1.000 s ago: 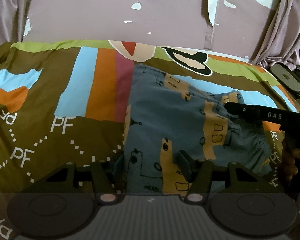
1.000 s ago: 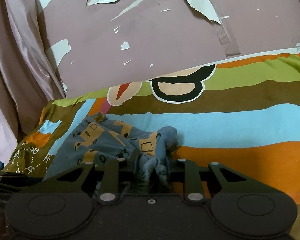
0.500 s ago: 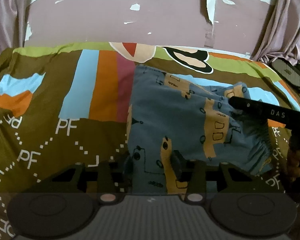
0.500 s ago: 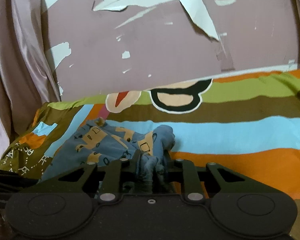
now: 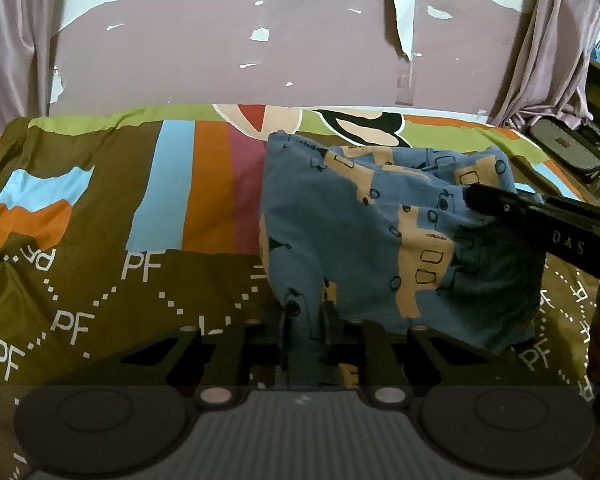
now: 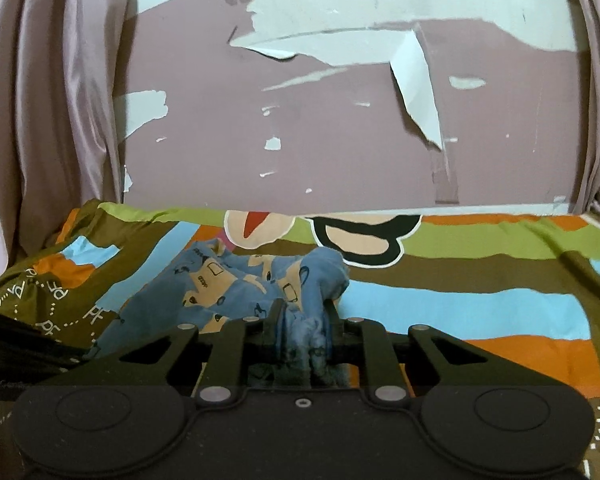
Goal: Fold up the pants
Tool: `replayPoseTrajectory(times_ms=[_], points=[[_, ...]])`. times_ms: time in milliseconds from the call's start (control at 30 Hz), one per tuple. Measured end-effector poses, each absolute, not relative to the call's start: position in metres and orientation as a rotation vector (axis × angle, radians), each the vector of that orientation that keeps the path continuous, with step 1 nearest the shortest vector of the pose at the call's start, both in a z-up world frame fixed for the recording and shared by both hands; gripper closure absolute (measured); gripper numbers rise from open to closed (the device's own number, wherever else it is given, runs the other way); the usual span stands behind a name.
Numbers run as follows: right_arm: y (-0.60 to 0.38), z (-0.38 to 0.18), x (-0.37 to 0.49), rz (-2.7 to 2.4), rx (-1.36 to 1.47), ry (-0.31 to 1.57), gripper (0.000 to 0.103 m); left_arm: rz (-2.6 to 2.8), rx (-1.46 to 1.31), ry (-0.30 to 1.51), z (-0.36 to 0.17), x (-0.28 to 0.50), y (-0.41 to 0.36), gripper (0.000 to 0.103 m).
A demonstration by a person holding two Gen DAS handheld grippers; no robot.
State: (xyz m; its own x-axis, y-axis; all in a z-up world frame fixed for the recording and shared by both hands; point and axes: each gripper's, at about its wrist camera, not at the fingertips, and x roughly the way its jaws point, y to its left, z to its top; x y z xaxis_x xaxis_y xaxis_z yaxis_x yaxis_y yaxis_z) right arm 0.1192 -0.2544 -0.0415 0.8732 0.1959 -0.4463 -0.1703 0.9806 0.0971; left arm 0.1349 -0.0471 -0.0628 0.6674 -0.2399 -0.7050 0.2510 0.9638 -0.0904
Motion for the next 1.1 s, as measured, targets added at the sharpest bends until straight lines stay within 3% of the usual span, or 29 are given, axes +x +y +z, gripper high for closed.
replayPoseTrajectory(times_ms=[700, 1100], points=[[-0.231, -0.031, 0.096, 0.150, -0.130, 0.394, 0.085, -0.315, -0.026, 0.771, -0.055, 0.129, -0.036, 0.088], [-0.234, 0.001, 0.134, 0.199, -0.149, 0.342, 0.089, -0.255, 0.010, 0.676, -0.024, 0.142, -0.049, 0.089]])
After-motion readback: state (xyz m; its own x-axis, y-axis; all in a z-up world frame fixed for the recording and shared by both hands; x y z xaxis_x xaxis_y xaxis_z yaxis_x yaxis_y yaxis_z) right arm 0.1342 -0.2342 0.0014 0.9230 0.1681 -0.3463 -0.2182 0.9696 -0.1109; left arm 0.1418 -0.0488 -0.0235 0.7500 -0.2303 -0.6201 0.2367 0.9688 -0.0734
